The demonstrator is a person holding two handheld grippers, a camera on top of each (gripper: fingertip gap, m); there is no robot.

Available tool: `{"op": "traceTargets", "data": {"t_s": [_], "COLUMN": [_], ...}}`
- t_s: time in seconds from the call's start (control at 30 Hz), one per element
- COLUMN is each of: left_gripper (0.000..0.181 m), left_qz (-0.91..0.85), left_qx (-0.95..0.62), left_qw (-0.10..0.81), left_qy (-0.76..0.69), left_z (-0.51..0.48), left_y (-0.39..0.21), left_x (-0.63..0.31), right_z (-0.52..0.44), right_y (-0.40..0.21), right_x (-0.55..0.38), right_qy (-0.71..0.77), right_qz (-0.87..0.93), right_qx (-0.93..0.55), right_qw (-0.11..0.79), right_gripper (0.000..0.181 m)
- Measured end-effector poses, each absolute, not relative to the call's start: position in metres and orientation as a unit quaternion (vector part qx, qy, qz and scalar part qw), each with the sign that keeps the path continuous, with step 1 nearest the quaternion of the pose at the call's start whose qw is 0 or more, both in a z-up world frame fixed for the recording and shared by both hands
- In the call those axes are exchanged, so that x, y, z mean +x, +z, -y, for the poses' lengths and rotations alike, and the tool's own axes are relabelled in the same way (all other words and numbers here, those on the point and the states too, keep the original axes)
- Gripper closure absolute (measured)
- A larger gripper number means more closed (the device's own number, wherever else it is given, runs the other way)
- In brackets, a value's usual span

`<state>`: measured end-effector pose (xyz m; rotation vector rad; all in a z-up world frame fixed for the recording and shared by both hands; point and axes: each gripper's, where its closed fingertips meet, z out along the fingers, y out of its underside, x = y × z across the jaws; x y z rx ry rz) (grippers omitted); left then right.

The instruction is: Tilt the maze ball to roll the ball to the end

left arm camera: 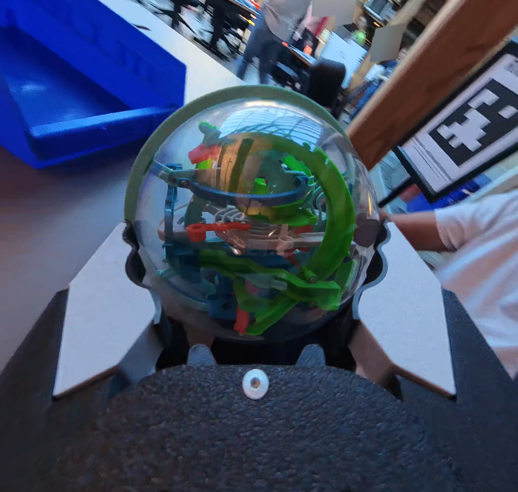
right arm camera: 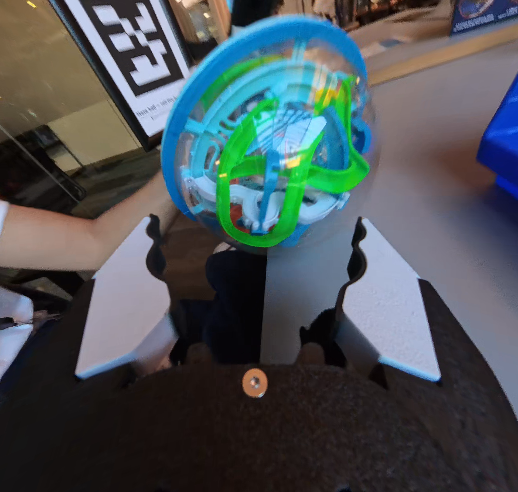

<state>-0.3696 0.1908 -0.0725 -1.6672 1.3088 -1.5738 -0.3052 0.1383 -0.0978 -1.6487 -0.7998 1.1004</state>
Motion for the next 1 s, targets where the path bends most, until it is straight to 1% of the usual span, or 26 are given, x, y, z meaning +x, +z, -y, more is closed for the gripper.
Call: {"op": "traceTargets", "data": {"t_s": [0.1, 0.2, 0.27, 0.33, 0.43, 0.5, 0.6, 0.67, 0.73, 0.8, 0.9, 1.0], "left_gripper": [0.023, 0.023, 0.024, 0.029, 0.029, 0.043, 0.036, 0.023, 0.022, 0.022, 0.022, 0.023], "left_qz": [-0.530, -0.553, -0.546, -0.543, -0.534, -0.523, -0.510, -0.522, -0.557, -0.569, -0.555, -0.542], "left_qx": [-0.564, -0.516, -0.507, -0.512, -0.556, -0.591, -0.615, -0.632, -0.653, -0.680, -0.688, -0.673], "left_qw": [0.183, 0.118, 0.091, 0.085, 0.120, 0.178, 0.272, 0.314, 0.316, 0.300, 0.312, 0.333], "left_qy": [-0.606, -0.644, -0.661, -0.660, -0.625, -0.588, -0.536, -0.478, -0.404, -0.353, -0.349, -0.376], "left_z": [-0.196, -0.205, -0.216, -0.227, -0.252, -0.269, -0.266, -0.249, -0.230, -0.221, -0.220, -0.218], "left_y": [-0.073, -0.072, -0.071, -0.068, -0.063, -0.053, -0.026, -0.028, -0.051, -0.076, -0.091, -0.092], "left_x": [-0.365, -0.357, -0.348, -0.342, -0.346, -0.357, -0.382, -0.390, -0.388, -0.383, -0.378, -0.381], "right_z": [-0.161, -0.182, -0.184, -0.194, -0.204, -0.209, -0.217, -0.221, -0.222, -0.219, -0.213, -0.211], "right_y": [-0.090, -0.097, -0.098, -0.105, -0.107, -0.106, -0.106, -0.106, -0.105, -0.105, -0.104, -0.101], "right_x": [-0.284, -0.290, -0.310, -0.323, -0.324, -0.322, -0.318, -0.317, -0.320, -0.326, -0.334, -0.335], "right_qy": [0.457, 0.470, 0.491, 0.471, 0.491, 0.504, 0.496, 0.489, 0.475, 0.450, 0.402, 0.401], "right_qz": [0.332, 0.349, 0.371, 0.366, 0.320, 0.286, 0.262, 0.247, 0.252, 0.273, 0.297, 0.290], "right_qx": [-0.679, -0.690, -0.672, -0.683, -0.687, -0.694, -0.704, -0.710, -0.714, -0.715, -0.728, -0.726], "right_qw": [0.470, 0.426, 0.412, 0.422, 0.430, 0.427, 0.436, 0.442, 0.449, 0.461, 0.469, 0.477], "right_gripper": [0.039, 0.028, 0.028, 0.027, 0.026, 0.027, 0.027, 0.027, 0.027, 0.027, 0.027, 0.028]}}
